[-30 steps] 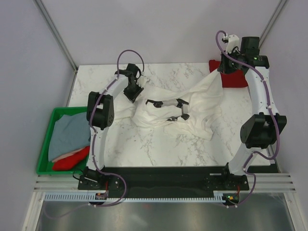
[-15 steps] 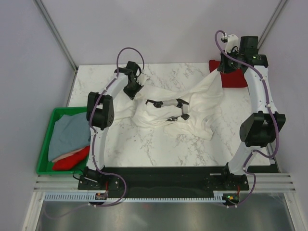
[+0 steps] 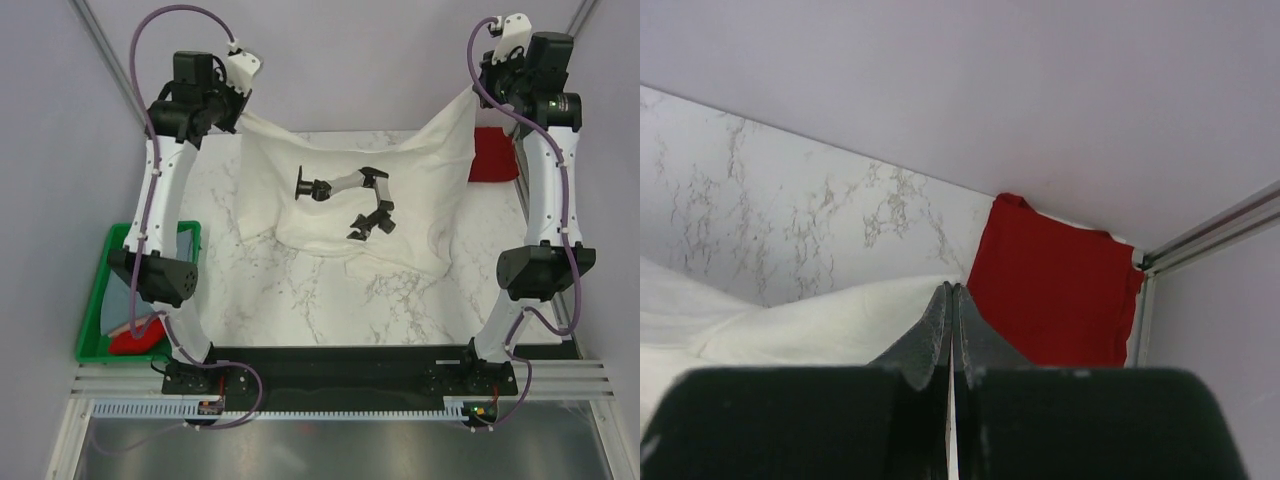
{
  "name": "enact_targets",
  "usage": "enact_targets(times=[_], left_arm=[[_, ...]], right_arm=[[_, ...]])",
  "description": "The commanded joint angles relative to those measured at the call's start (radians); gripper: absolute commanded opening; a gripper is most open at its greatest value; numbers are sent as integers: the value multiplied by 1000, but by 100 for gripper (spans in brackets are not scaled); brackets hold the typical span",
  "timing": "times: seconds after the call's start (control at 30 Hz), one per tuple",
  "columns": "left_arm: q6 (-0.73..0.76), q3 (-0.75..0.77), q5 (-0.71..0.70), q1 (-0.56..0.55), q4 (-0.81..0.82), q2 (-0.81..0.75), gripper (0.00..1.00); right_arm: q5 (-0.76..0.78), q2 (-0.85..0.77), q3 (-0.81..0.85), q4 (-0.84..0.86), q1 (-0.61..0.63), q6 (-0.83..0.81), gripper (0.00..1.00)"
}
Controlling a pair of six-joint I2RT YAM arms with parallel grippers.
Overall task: Fold and stack the t-shirts
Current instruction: Flatten the tshirt out
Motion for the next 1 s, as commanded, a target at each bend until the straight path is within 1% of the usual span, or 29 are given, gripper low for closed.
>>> enact_targets(times=[0.0, 0.13, 0.2, 0.33, 0.5, 0.57, 0.6, 0.7, 0.9, 0.97], left_arm=[[-43, 13, 7, 13, -1, -82, 2], [-51, 18, -9, 24, 17, -166, 2], [-46, 21, -21, 30, 29, -199, 2], [-44, 15, -43, 34, 39, -304, 2], [-49, -53, -104, 34, 81, -430, 2], [-46, -73, -104, 34, 112, -478, 2], [-40, -102, -136, 36, 126, -523, 2], [-28, -145, -148, 34, 175, -608, 2], [-20, -159, -168, 36, 190, -700, 2], [-12, -160, -174, 37, 193, -755, 2]], right_arm=[[32, -56, 61, 66, -7, 40, 0], [67, -123, 70, 109, -10, 43, 0], [78, -154, 50, 147, -13, 57, 0], [121, -272, -6, 198, -14, 82, 0], [162, -392, -36, 238, -14, 71, 0], [173, -445, -36, 250, -14, 65, 0], [183, -465, -36, 253, -14, 60, 0], [200, -528, -28, 267, -14, 36, 0], [229, -651, -5, 269, -14, -24, 0], [233, -718, -3, 267, -14, -47, 0]])
